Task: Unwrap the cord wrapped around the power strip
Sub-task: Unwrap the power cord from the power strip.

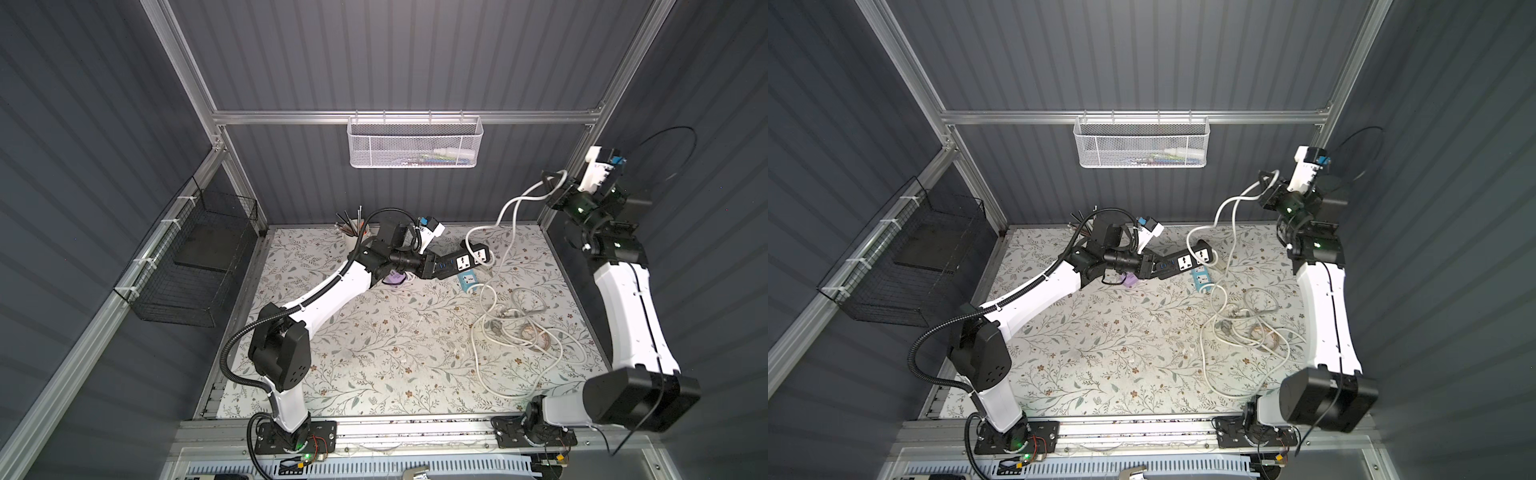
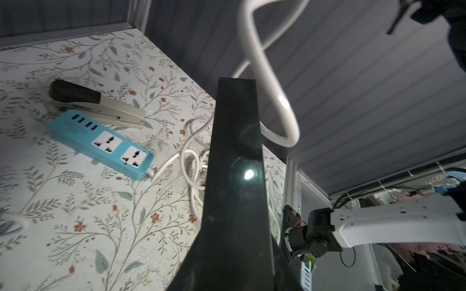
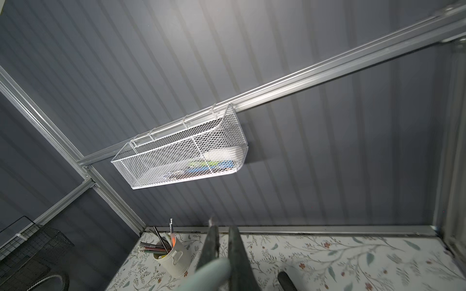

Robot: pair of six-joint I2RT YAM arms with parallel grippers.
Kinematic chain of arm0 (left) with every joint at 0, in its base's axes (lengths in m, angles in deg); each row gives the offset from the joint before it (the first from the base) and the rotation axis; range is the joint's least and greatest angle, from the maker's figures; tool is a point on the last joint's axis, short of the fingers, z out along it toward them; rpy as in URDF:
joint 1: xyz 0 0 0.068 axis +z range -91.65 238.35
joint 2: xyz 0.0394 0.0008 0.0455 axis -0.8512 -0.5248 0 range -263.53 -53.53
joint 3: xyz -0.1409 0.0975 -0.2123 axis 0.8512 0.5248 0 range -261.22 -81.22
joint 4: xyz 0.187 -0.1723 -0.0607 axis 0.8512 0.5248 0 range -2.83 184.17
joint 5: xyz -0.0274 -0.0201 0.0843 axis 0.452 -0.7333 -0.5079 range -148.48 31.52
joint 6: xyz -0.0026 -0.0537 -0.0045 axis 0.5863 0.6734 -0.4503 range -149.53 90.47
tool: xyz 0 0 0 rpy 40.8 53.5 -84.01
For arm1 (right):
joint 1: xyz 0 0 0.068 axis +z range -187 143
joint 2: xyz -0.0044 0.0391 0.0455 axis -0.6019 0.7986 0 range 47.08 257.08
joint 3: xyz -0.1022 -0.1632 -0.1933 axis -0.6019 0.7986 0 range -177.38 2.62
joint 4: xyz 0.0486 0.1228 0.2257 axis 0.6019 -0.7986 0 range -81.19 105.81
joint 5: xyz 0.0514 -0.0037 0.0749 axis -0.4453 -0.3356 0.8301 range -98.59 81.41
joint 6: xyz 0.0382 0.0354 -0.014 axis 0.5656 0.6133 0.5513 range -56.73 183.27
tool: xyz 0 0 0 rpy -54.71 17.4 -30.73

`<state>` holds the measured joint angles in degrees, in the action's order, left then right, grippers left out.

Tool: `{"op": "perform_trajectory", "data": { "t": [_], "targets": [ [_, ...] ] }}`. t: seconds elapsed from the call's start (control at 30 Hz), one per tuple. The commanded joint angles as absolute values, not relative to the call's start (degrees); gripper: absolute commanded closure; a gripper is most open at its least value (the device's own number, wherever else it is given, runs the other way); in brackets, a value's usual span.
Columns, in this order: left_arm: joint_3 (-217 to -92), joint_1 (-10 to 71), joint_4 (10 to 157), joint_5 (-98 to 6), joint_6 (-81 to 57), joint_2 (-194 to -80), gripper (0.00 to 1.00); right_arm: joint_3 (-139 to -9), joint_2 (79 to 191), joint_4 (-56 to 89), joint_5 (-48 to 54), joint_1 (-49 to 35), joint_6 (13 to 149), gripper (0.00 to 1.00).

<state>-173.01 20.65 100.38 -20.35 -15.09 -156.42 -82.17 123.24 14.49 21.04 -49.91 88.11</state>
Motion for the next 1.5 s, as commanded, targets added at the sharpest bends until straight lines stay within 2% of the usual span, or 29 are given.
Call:
{"op": "perform_trajectory", "data": {
  "t": [0.0, 0.27, 0.5, 0.77, 1.13, 1.47],
  "targets": [
    [-174.94, 23.1, 102.34, -28.33, -18.39, -152.53, 1.0, -76.65, 118.92, 9.73, 18.7, -52.69, 88.19, 1.0],
    [-171.95, 28.08, 101.26, -38.35, -20.25, -143.66, 1.0, -68.23, 112.04, -3.43, 8.45, -54.47, 84.4, 1.0],
    [-170.57, 28.86, 101.32, -46.36, -23.46, -137.34, 1.0, -60.53, 111.64, -6.16, 7.56, -54.88, 84.92, 1.0],
    [-169.22, 29.26, 99.95, -49.38, -24.03, -133.33, 1.0, -52.01, 116.1, -4.49, 9.6, -54.05, 85.87, 1.0],
    [-168.22, 30.35, 99.24, -53.12, -24.19, -130.81, 1.0, -45.77, 126.02, 0.83, 5.09, -50.13, 90.86, 1.0],
    [-166.84, 32.14, 97.81, -54.0, -22.71, -129.56, 1.0, -44.98, 132.41, -0.02, -0.58, -50.16, 93.85, 1.0]
  ]
}}
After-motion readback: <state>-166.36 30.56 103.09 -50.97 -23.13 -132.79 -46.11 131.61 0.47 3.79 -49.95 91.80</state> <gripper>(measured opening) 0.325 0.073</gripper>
